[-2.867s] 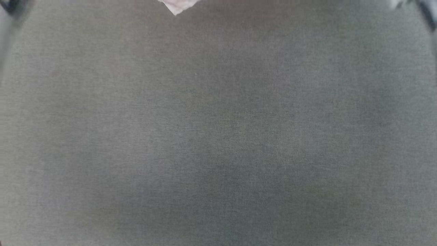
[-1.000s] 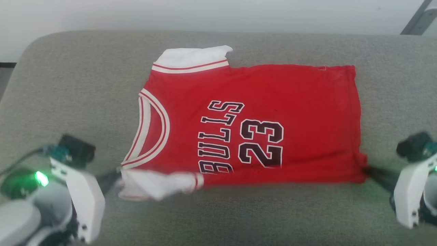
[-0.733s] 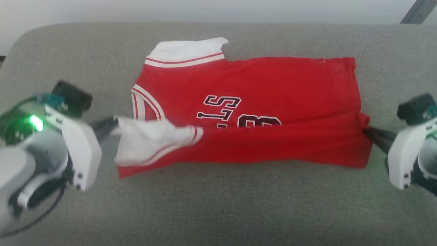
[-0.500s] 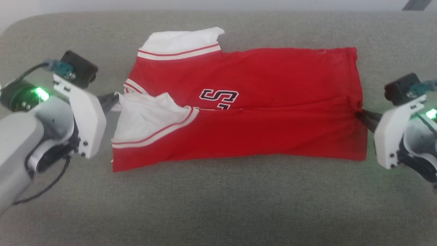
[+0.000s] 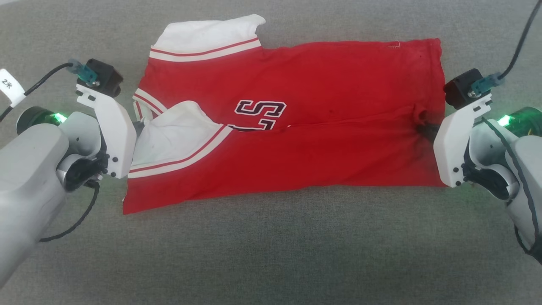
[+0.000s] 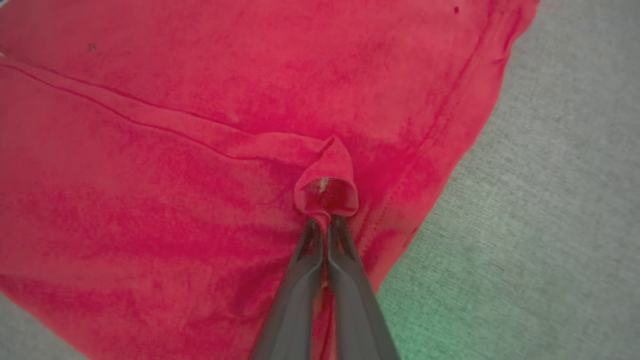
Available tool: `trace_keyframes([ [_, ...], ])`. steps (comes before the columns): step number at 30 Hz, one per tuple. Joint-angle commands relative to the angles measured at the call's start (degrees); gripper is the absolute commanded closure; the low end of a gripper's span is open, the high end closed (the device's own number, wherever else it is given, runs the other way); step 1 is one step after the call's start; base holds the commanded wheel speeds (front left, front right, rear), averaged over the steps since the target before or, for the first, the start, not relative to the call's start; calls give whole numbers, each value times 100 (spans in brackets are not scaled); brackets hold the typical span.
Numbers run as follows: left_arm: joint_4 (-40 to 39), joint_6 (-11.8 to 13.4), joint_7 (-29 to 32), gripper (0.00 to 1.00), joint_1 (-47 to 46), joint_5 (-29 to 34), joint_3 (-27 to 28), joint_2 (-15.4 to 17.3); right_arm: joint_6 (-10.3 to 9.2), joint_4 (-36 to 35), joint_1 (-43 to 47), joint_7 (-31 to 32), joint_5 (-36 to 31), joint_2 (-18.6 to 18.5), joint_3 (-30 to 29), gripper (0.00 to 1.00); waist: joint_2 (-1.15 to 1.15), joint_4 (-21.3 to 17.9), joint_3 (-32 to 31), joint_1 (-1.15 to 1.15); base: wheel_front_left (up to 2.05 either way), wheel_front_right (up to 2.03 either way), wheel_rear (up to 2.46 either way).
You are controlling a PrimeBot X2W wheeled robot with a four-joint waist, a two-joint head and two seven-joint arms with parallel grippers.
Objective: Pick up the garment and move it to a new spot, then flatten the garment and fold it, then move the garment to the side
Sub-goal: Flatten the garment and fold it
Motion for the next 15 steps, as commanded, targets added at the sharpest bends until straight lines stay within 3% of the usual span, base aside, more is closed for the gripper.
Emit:
trace_keyframes([
  [1,102,-19,-70,59,-96,-67,40,-38,-6,90,-11,-13,38,35,69,44,0,9,-37,0,0,0,0],
  [2,182,-31,-101,43,-117,-104,52,-66,-6,112,-43,-48,37,18,69,0,0,19,-68,0,0,0,0],
  [3,251,-37,-96,0,-136,-133,54,-86,-6,124,-66,-81,44,-6,73,0,0,33,-101,0,0,0,0],
  [15,6,22,-115,0,18,-238,50,141,-6,-350,243,-1317,-340,-298,-447,0,0,231,-520,0,0,0,0],
])
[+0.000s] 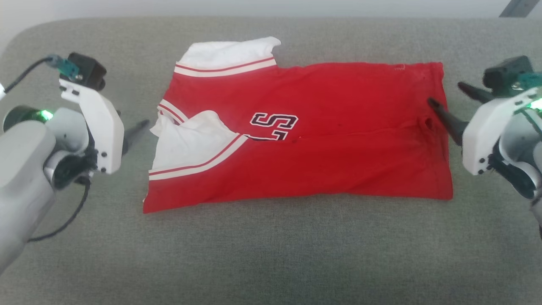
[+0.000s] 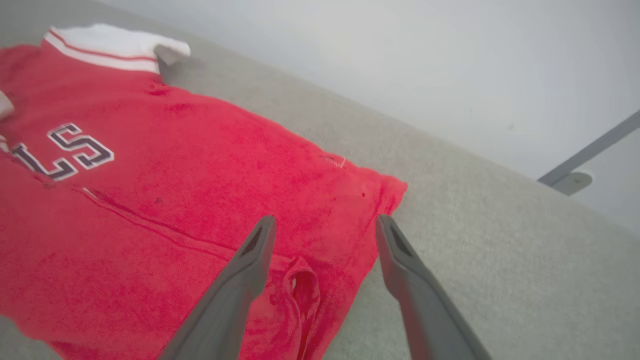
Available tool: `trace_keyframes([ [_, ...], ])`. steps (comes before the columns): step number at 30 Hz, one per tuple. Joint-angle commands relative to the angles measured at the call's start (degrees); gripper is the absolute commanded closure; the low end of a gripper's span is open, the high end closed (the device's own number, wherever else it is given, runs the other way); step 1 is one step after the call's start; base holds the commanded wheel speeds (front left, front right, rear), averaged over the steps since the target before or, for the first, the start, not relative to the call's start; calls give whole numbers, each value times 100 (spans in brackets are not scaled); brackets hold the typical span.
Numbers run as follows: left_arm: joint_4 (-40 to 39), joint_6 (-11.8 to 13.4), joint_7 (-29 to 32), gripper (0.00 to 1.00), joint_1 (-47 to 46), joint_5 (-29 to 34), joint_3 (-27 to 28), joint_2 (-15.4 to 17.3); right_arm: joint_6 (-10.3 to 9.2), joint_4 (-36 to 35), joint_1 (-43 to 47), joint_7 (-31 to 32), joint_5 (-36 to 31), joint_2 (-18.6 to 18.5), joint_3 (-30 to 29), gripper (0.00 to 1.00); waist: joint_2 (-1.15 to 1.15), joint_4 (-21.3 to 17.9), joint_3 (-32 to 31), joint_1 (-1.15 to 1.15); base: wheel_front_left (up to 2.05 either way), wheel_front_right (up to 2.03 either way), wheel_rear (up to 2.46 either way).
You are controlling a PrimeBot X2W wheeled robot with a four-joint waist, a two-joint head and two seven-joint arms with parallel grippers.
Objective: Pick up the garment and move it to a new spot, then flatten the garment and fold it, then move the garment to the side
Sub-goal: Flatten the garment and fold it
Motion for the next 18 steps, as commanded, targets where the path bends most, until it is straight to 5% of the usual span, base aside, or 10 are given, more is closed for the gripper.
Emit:
trace_keyframes([
  [1,-108,69,29,0,137,-15,0,59,-6,-49,139,-238,-167,12,-159,0,0,44,-90,0,0,0,0],
  [10,-1474,848,336,0,896,-341,-21,672,-6,-543,1028,-1839,-1592,729,-2068,0,0,31,-288,0,0,0,0],
  [18,-2298,1437,425,0,1498,-657,-19,992,-6,-1506,1987,-2387,-2566,1773,-3381,0,0,-177,-250,0,0,0,0],
])
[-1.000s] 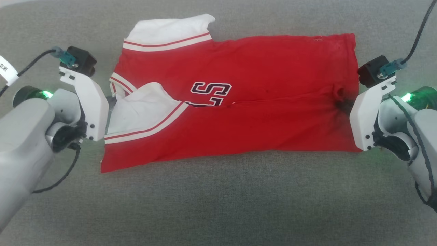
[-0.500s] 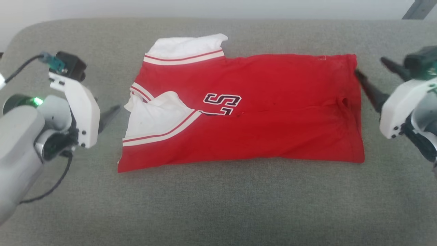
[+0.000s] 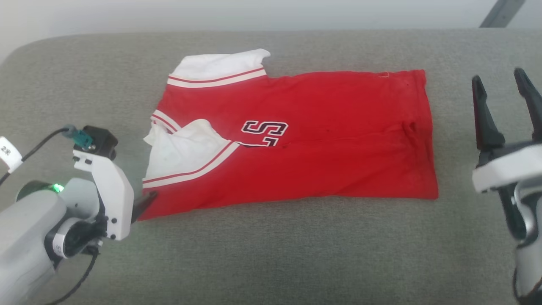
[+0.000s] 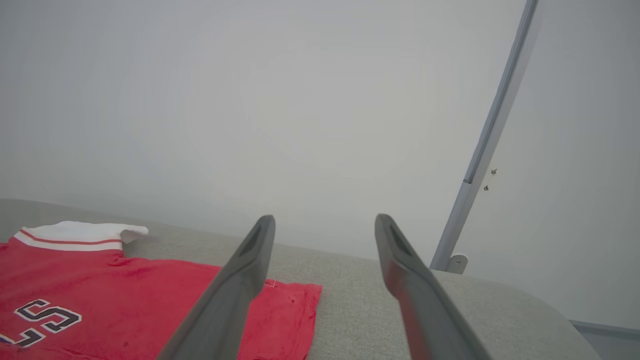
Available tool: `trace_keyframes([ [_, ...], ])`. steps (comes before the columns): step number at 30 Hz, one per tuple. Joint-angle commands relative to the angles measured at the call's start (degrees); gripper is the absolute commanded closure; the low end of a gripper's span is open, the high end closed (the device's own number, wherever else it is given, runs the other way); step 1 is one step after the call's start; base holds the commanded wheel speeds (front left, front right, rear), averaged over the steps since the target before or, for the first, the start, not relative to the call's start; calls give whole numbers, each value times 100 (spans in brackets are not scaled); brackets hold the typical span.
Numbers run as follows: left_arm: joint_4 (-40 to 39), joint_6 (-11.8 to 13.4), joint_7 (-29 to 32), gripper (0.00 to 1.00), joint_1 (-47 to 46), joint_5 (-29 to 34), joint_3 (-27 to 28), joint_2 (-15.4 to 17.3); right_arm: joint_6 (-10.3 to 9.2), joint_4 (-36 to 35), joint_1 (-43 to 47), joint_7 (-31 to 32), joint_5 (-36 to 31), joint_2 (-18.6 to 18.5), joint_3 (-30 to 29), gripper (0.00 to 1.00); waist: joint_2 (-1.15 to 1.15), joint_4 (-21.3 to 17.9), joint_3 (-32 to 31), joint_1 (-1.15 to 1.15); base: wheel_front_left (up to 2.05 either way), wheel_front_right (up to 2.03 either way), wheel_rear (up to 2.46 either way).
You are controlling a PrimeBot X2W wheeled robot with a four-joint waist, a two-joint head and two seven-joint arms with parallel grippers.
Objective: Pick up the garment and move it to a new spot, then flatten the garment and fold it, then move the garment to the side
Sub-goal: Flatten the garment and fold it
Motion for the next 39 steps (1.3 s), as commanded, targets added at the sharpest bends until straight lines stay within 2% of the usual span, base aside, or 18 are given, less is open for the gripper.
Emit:
trace_keyframes([
  [1,-24,78,14,0,120,-114,13,14,-6,-158,183,-63,-91,179,-147,0,0,-63,37,0,0,0,0],
  [7,220,194,14,0,259,-283,61,-80,-6,-691,607,-54,-368,612,-425,0,0,-219,155,0,0,0,0],
  [13,769,203,196,0,374,-517,34,-397,-6,-882,752,67,-442,784,-491,0,0,-309,227,0,0,0,0],
  [14,867,182,229,19,399,-572,34,-459,-6,-901,776,94,-429,784,-462,0,0,-319,235,0,0,0,0],
  [15,938,140,283,57,424,-647,32,-527,-6,-926,775,120,-427,775,-453,0,0,-325,240,0,0,0,0],
  [16,990,77,314,100,423,-664,10,-573,-6,-920,787,190,-397,760,-428,0,0,-326,244,0,0,0,0],
  [19,1124,-53,381,100,405,-660,-52,-688,-7,-869,829,605,-246,706,-337,0,0,-312,248,0,0,0,0],
  [23,1254,-202,283,100,328,-617,-46,-770,-6,-800,902,1507,89,543,-135,0,0,-241,236,0,0,0,0],
  [24,1254,-202,283,100,328,-617,-46,-770,-6,-800,902,1507,89,543,-135,0,0,-241,236,0,0,0,0],
  [34,1357,-414,168,100,205,-483,-98,-1028,-6,-680,905,3924,847,-2,180,0,0,45,249,0,0,0,0],
  [39,1353,-468,129,100,116,-389,-120,-1151,-2,-536,739,4867,1005,-162,266,0,0,204,342,0,0,0,0],
])
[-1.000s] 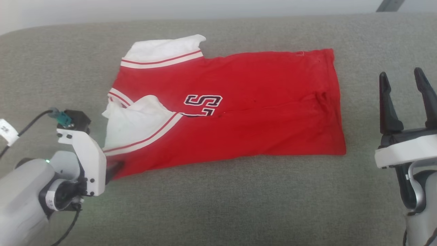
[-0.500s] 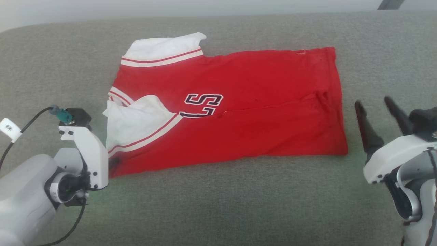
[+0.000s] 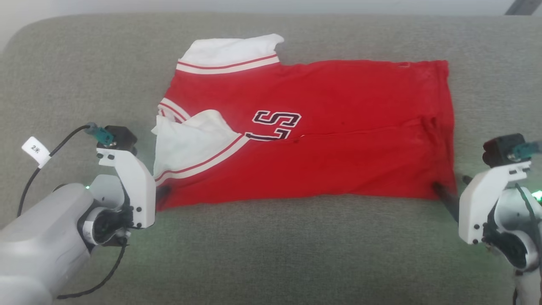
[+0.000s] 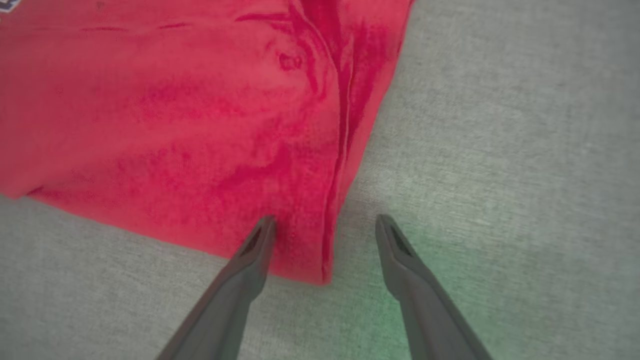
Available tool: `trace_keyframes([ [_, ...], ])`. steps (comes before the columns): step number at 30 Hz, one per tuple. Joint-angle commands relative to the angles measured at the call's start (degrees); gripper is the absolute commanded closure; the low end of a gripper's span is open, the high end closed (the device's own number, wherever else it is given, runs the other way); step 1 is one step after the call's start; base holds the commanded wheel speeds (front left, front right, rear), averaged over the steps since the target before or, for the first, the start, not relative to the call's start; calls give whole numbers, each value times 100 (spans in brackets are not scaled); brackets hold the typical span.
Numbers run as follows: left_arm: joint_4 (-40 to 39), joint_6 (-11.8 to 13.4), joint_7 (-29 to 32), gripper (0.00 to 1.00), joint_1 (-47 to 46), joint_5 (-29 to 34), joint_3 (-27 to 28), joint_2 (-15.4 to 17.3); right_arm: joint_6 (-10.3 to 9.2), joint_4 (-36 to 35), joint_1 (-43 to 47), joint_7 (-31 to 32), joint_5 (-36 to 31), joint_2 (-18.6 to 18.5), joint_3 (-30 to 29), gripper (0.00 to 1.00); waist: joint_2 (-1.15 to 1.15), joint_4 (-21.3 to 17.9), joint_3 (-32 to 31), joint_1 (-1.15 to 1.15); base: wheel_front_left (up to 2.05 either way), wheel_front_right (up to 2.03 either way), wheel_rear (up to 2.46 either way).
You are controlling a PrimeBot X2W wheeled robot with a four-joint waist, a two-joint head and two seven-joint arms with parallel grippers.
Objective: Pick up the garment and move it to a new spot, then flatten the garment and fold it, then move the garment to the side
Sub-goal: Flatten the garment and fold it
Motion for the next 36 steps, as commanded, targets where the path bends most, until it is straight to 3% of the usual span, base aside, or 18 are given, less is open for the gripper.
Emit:
trace_keyframes([
  [1,23,-50,39,100,142,87,-134,-135,0,61,-109,126,52,9,-6,0,0,49,43,0,0,0,0],
  [5,55,-99,-28,100,104,133,-157,-245,1,518,-245,656,95,19,221,0,0,137,117,0,0,0,0],
  [6,69,-109,-40,100,99,128,-158,-264,1,637,-277,710,97,12,282,4,0,150,127,0,0,0,0],
  [7,84,-126,-48,100,94,108,-158,-279,1,721,-306,735,90,2,336,69,0,161,135,0,0,0,0],
  [8,101,-135,-53,100,88,113,-158,-300,1,790,-346,725,85,-26,405,100,0,173,140,0,0,0,0],
  [14,210,-198,-138,100,43,148,-127,-290,-6,935,-517,611,226,-264,551,100,0,199,130,0,0,0,0],
  [22,-68,-43,-38,100,-6,184,-83,52,-10,606,-558,686,403,-696,523,100,0,169,-18,0,0,0,0],
  [29,-701,278,71,100,34,244,-57,456,-8,200,-342,938,545,-938,405,100,0,174,-136,0,0,0,0],
  [36,-1816,874,232,100,381,210,-120,1006,-6,-464,183,1370,730,-1085,225,100,0,180,-206,0,0,0,0],
])
